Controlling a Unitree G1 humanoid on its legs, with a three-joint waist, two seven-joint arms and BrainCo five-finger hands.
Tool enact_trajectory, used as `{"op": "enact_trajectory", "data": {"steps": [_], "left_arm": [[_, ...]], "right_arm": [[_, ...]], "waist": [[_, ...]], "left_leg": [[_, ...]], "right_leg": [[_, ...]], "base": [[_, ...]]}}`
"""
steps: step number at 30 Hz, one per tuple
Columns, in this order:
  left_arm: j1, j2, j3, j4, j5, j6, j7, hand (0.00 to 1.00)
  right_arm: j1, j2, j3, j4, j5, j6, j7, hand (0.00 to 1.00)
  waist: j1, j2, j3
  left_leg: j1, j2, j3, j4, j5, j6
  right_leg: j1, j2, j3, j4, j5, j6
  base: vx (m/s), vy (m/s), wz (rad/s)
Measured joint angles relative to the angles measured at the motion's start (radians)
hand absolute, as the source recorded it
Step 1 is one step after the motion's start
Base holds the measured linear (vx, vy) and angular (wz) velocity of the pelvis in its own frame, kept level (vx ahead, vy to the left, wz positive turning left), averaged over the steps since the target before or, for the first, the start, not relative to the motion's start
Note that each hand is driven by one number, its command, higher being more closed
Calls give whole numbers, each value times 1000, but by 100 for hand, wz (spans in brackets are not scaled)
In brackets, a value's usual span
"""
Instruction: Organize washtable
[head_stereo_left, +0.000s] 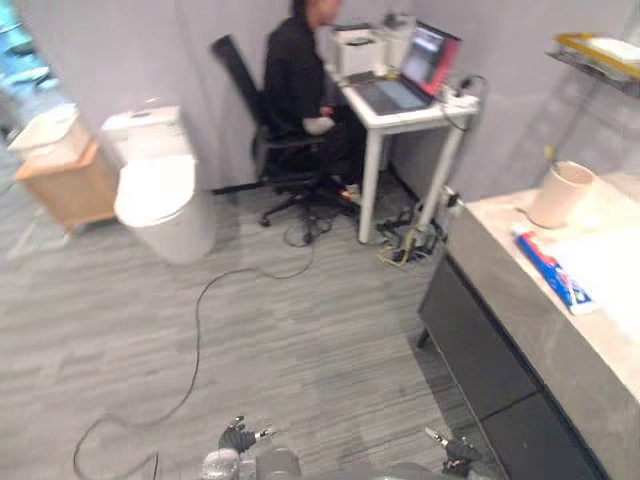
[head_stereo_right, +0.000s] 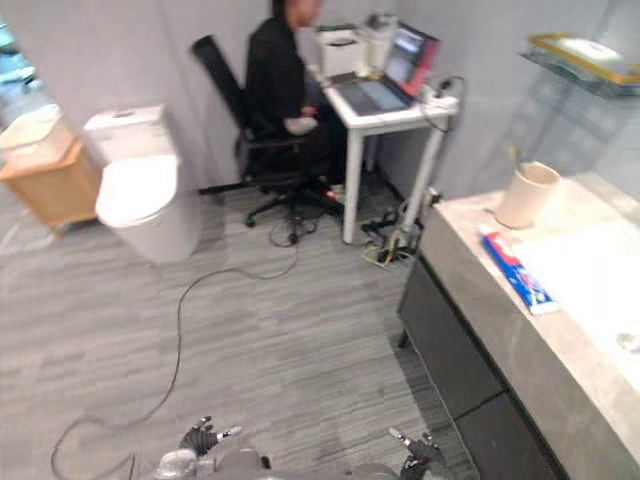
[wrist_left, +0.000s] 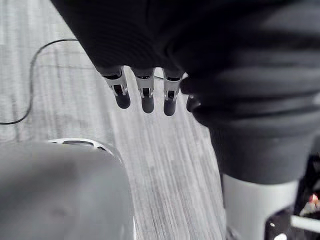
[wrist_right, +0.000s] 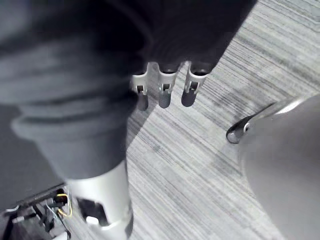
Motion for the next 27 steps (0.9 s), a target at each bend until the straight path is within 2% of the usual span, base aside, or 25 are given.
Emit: {"op": "enact_trajectory", "data": {"steps": [1,2,3,4,5,6,7,8,9,10,13,14,15,16,17,18,19,20,21,22,24,25,26,27], "left_arm": [[-1,1,0,0,0,-1,1,0],[-1,-2,0,0,0,-1,7,0],[-1,-4,0,0,0,-1,12,0],[0,-5,-4,1,0,0,18,0],[2,-5,-15,1,0,1,18,0],[13,-4,-30,3,0,1,19,0],[16,18,-50,5,2,1,18,0],[16,47,-84,18,5,0,19,0],[3,60,-110,32,5,1,18,0],[-23,77,-166,47,6,2,16,0],[-33,75,-203,52,24,5,16,0],[-38,70,-215,51,42,7,15,0],[-42,60,-222,50,47,8,16,0],[-45,65,-233,45,54,9,16,0],[-50,75,-237,36,62,9,16,0],[-53,78,-239,35,63,10,17,0],[-57,78,-246,35,62,18,20,0],[-67,81,-243,34,61,20,21,0],[-88,73,-252,31,59,19,25,0],[-103,59,-275,2,58,7,33,0],[-129,55,-285,1,49,9,47,0],[-134,54,-286,-1,44,5,48,0],[-138,57,-286,-4,44,5,49,0],[-146,58,-286,-10,44,6,52,0]], "right_arm": [[-4,-1,3,-1,0,-1,0,0],[-15,-10,14,-2,0,-6,0,0],[-21,-14,21,-1,0,-11,1,0],[-39,-28,42,0,-1,-18,2,0],[-44,-36,52,0,-1,-21,2,0],[-46,-51,76,0,-1,-24,3,0],[-43,-42,79,0,-1,-26,4,0],[-37,-22,78,-2,0,-28,8,0],[-37,-13,78,-3,0,-28,8,0],[-42,4,80,-8,3,-27,8,0],[-49,8,155,-91,7,-26,11,0],[-57,7,209,-142,7,-26,16,0],[-68,6,250,-177,6,-27,23,0],[-82,3,320,-217,-1,-33,26,0],[-84,4,379,-242,-14,-34,28,0],[-85,6,398,-250,-26,-34,29,0],[-79,0,423,-279,-41,-33,28,0],[-82,3,429,-288,-43,-33,28,0],[-69,-5,427,-307,-49,-33,26,0],[-73,-27,421,-319,-49,-31,26,0],[-64,-27,421,-322,-49,-32,26,0],[-64,-25,421,-322,-49,-32,26,0],[-64,-23,420,-323,-49,-33,26,0],[-64,-25,419,-324,-49,-33,25,0]], "waist": [[-1,-1,0],[-1,4,-1],[-1,8,-3],[2,21,1],[3,27,2],[4,43,1],[5,18,-7],[-6,-13,-34],[-10,-23,-39],[-8,-26,-46],[-4,-18,-44],[-7,-2,-34],[-10,7,-29],[-2,32,-16],[2,10,-24],[1,9,-25],[4,18,-10],[11,8,11],[4,12,12],[-3,11,22],[-3,1,13],[-3,-7,8],[-1,-16,3],[5,-30,-6]], "left_leg": [[-7,-6,-31,-85,2,-3],[-1,-34,-146,-287,12,-20],[7,-45,-229,-381,24,-39],[34,-71,-418,-519,55,-92],[43,-80,-457,-538,61,-102],[56,-78,-449,-541,86,-120],[66,-99,-379,-496,79,-117],[58,-121,-332,-484,45,-87],[55,-128,-309,-478,32,-77],[57,-128,-239,-474,19,-55],[83,-107,-85,-486,5,-32],[106,-93,5,-500,5,-30],[125,-79,87,-506,4,-23],[151,-63,197,-508,2,-3],[183,-72,302,-507,1,-1],[198,-78,347,-495,-3,6],[207,-75,406,-393,-21,42],[184,-63,414,-303,-18,58],[190,-72,397,-421,-24,78],[254,-92,416,-579,22,41],[266,-95,457,-581,24,44],[261,-95,464,-585,28,37],[258,-95,473,-592,31,32],[247,-95,484,-606,45,18]], "right_leg": [[0,-2,28,-2,-11,2],[-16,1,82,7,-31,12],[-27,4,112,16,-41,19],[-46,14,191,54,-72,41],[-47,17,224,74,-87,51],[-46,23,271,99,-103,76],[-45,-4,335,108,-117,93],[-49,-41,363,77,-99,100],[-54,-55,383,63,-85,107],[-94,-62,443,56,-33,112],[-176,-53,521,56,81,149],[-221,-47,488,56,149,160],[-255,-51,369,43,208,136],[-279,-86,109,39,251,72],[-306,-130,-169,94,234,32],[-309,-147,-269,119,218,9],[-307,-165,-364,129,245,-30],[-297,-184,-354,125,259,-39],[-292,-205,-313,132,230,-6],[-318,-250,-327,308,121,62],[-272,-276,-370,294,75,36],[-232,-283,-381,210,92,52],[-206,-275,-381,138,98,85],[-164,-250,-391,-3,126,150]], "base": [[163,157,-123],[135,169,-102],[251,354,-161],[176,277,-146],[280,406,-169],[252,393,-153],[419,614,-154],[285,423,-117],[316,454,-113],[196,311,-106],[197,367,-168],[80,284,-207],[44,279,-275],[-20,226,-296],[-40,177,-272],[-48,201,-261],[-34,193,-194],[-108,244,-202],[-83,179,-156],[-55,114,-127],[33,-24,-63],[16,-65,-35],[4,-114,-34],[-6,-165,-39]]}}
